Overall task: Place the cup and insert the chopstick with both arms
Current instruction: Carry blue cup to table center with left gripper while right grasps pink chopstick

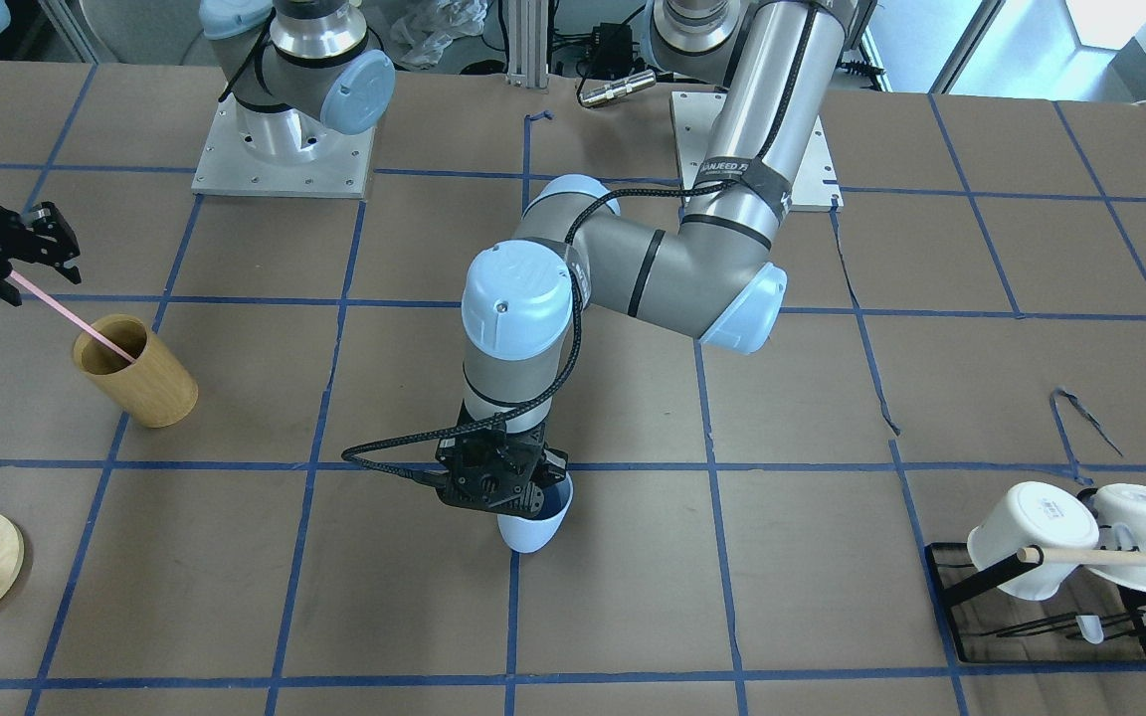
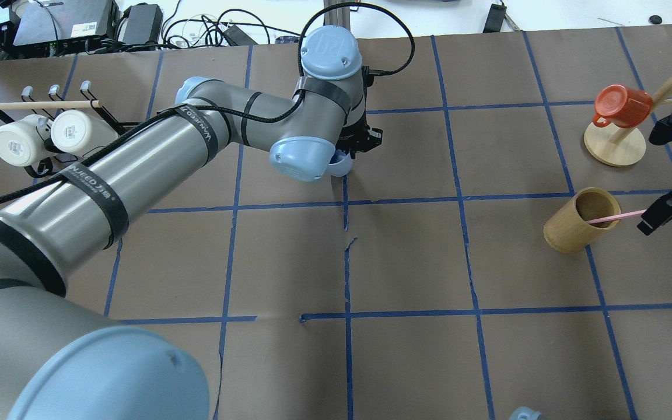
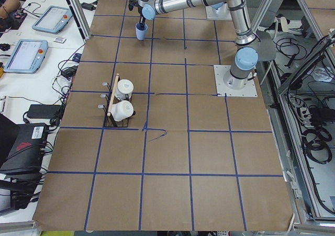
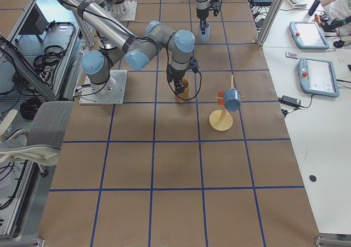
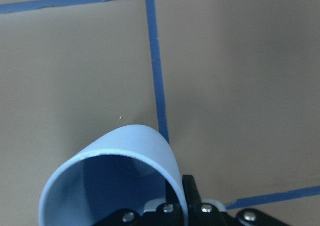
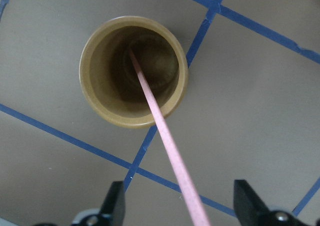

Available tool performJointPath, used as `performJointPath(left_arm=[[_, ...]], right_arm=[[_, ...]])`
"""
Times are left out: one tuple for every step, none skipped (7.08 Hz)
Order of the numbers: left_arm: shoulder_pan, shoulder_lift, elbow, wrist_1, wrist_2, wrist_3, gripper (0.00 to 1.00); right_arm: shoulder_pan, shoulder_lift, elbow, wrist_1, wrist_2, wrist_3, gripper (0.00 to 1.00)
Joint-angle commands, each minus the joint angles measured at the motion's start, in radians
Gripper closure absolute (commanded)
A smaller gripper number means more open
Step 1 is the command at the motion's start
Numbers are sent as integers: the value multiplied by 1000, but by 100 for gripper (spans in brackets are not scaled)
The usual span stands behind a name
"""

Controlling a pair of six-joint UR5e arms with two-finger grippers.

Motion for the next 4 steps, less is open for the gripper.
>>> performJointPath(left_arm=[[-5,-25,18,0,-6,4,1],[-4,-2,29,-2,-7,13,0],[7,30,55,-20,0,65,0],[31,93,70,-152,5,111,0]], right_arm=[[1,-3,-5,-4,0,-1,45],[1,-2,-8,-5,3,-1,51],[1,1,-9,-5,3,-1,58],[1,3,-11,-5,2,-1,70]])
